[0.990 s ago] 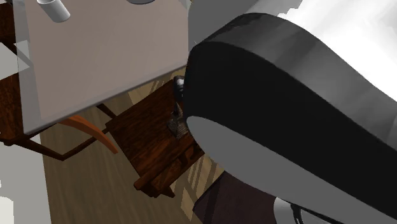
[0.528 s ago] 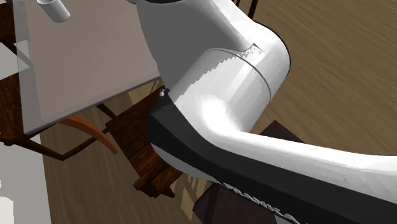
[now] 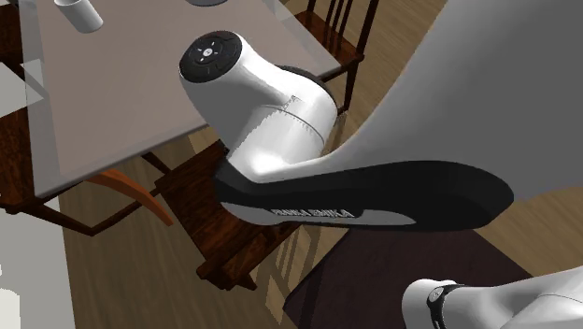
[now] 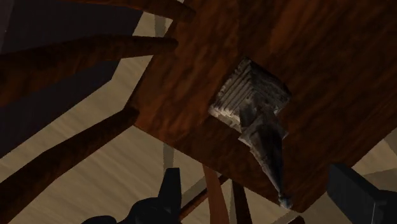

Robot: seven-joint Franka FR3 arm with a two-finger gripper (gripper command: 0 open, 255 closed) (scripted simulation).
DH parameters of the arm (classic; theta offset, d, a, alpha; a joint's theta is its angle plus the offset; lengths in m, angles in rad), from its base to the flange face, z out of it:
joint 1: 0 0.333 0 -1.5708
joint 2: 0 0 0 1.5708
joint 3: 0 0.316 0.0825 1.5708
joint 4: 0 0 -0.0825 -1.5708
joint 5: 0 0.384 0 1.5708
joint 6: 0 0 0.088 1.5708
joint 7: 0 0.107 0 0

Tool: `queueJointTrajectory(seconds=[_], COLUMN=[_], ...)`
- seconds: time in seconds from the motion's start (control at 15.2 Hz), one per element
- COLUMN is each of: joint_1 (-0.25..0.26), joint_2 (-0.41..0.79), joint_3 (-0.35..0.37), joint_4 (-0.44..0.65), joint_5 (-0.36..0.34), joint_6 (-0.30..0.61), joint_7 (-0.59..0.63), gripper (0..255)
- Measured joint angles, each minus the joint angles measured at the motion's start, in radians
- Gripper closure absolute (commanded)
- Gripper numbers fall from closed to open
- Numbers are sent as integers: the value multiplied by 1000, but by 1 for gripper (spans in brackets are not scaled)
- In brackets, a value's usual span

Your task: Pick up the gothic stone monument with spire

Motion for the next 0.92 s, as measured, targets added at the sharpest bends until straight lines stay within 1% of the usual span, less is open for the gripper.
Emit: queueJointTrajectory(seconds=[0.2,0.33,0.46,0.73,0.92], joint_1=[15,37,69,118,137], joint_2=[144,224,325,481,535], joint_3=[-21,-47,-85,-152,-176], joint_4=[74,125,192,317,346], joint_5=[-117,-172,-229,-278,-299], joint_6=[23,26,34,33,51], joint_7=[183,285,387,524,565], gripper=[0,0,0,0,0])
